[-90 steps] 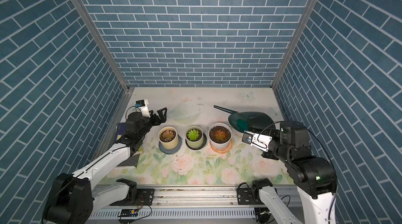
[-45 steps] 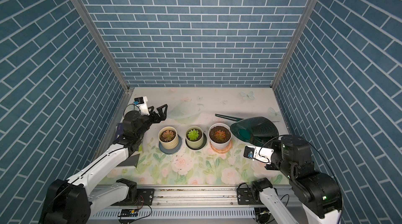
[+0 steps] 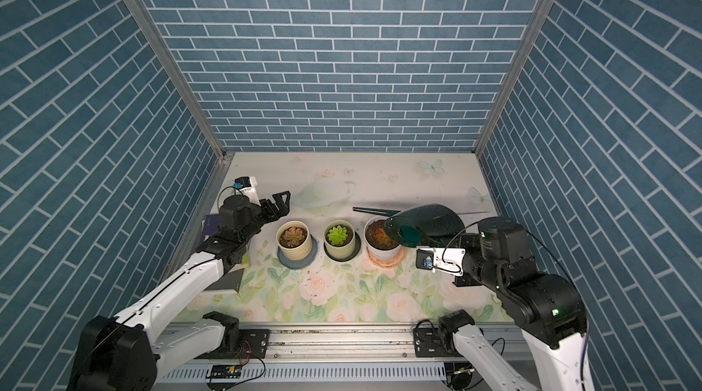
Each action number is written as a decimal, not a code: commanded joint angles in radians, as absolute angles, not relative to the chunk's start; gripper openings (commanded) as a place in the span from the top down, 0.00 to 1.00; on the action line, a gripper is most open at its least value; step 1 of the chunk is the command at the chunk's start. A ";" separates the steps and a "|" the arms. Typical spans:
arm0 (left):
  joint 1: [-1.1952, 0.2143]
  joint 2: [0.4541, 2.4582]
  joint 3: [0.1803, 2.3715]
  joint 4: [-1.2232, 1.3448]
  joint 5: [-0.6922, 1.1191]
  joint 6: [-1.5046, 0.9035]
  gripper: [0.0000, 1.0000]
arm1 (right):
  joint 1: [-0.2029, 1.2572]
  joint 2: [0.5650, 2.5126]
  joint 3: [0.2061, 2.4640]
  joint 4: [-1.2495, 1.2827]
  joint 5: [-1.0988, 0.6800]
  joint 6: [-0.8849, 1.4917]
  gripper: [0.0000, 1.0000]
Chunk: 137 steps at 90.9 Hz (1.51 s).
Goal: Water the succulent around the soil edge
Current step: Water the soil of the potted plant with water.
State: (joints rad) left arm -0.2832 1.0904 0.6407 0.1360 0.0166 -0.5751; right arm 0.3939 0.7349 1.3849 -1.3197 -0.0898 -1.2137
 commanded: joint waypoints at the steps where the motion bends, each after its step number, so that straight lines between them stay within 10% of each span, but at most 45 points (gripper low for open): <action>1: -0.290 1.089 0.678 0.023 -0.041 -0.639 0.00 | 0.400 0.731 1.421 -1.174 -0.140 -1.236 1.00; 47: -0.278 1.083 0.742 -0.231 -0.022 -0.714 0.00 | 0.406 0.918 1.512 -1.081 -0.381 -1.246 1.00; 137: -0.050 1.095 0.749 -0.317 0.059 -0.715 0.00 | 0.948 1.313 1.775 -1.213 0.162 -1.278 1.00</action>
